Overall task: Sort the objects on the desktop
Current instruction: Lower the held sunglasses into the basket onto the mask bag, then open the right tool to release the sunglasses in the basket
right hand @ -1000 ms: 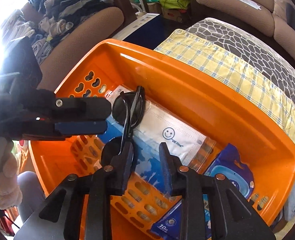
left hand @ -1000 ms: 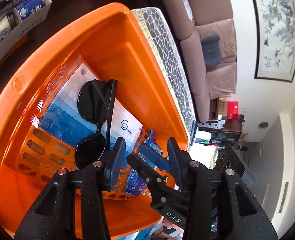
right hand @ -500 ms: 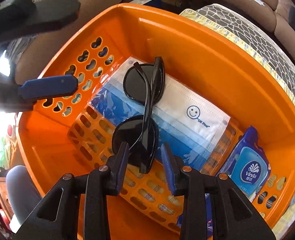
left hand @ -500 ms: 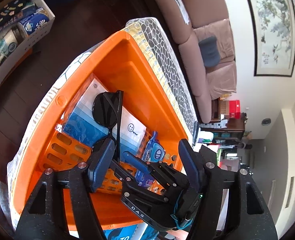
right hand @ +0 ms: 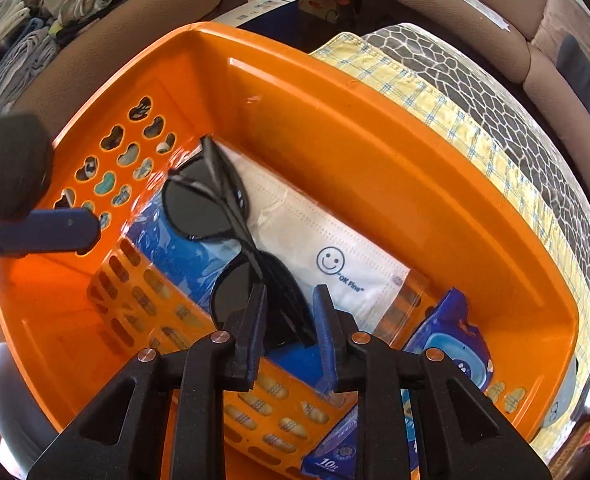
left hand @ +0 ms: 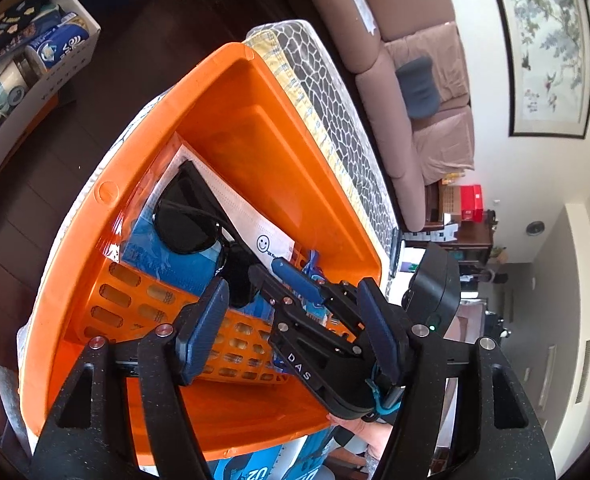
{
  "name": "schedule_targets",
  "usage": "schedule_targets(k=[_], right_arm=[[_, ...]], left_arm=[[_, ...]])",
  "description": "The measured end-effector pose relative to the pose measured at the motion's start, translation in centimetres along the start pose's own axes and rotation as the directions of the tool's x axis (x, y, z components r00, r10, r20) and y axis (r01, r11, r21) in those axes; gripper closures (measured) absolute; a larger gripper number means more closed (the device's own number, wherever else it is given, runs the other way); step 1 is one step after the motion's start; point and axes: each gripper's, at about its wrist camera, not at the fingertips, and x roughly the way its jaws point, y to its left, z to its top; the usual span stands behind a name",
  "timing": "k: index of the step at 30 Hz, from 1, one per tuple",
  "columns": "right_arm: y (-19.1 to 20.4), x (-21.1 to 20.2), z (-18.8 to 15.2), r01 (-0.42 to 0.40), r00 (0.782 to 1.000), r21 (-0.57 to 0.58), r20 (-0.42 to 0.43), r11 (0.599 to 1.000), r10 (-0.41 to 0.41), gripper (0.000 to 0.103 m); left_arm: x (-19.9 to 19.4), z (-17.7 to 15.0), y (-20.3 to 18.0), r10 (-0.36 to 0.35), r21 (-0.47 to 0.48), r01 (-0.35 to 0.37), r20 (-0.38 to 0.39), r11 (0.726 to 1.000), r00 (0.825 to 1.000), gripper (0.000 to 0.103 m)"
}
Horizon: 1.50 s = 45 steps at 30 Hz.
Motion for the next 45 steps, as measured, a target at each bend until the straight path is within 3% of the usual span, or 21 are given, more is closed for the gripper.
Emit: schedule_targets(k=[9,16,19,30,33,40,45], right_arm=[[-0.8,0.7,1.7,-0.051,0.999,0.07,0.023,0.996,0.049,0.08],[0.2,1.0,2.2,0.041,0.999,-0.024,0.022,0.999,-0.041,0.08],[0.4,0.9,2.4,0.111,0.994,-0.075,0.024,0.991,-0.11,0.08],[-0.1,0.1,2.4,0.234,0.972,-0.168,0.043,0.958,-0.23,0.082],[-0.8,-0.4,2.3,0.231,0.973,-0.138,0.052,0.963,-0.226,0.082],[-3.1,-2.0,1.4,0.087,0.995,0.04,0.045,0.995,-0.089,0.082],[-5.1,-1.8,0.6,0.015,1.0,0.199,0.02,0.98,-0.019,0.08]], left_arm=[[-0.4,0.2,-0.1,0.013,0.02,-0.013,-0.004,1.0,1.0,0.04],[-0.6,0.2,-0.2,0.019,0.033,-0.019,-0.008,0.999,1.0,0.035],[-0.5,0.2,-0.2,0.016,0.03,-0.016,-0.01,0.999,1.0,0.035],[-0.3,0.1,-0.3,0.018,0.033,-0.017,-0.014,0.999,1.0,0.035],[-0.4,0.1,-0.5,0.017,0.033,-0.017,-0.012,0.999,1.0,0.035],[-0.6,-0.2,-0.9,0.025,0.041,-0.025,-0.011,0.999,1.0,0.035],[-1.5,-0.3,-1.1,0.01,0.039,-0.01,0.001,0.999,1.0,0.035]])
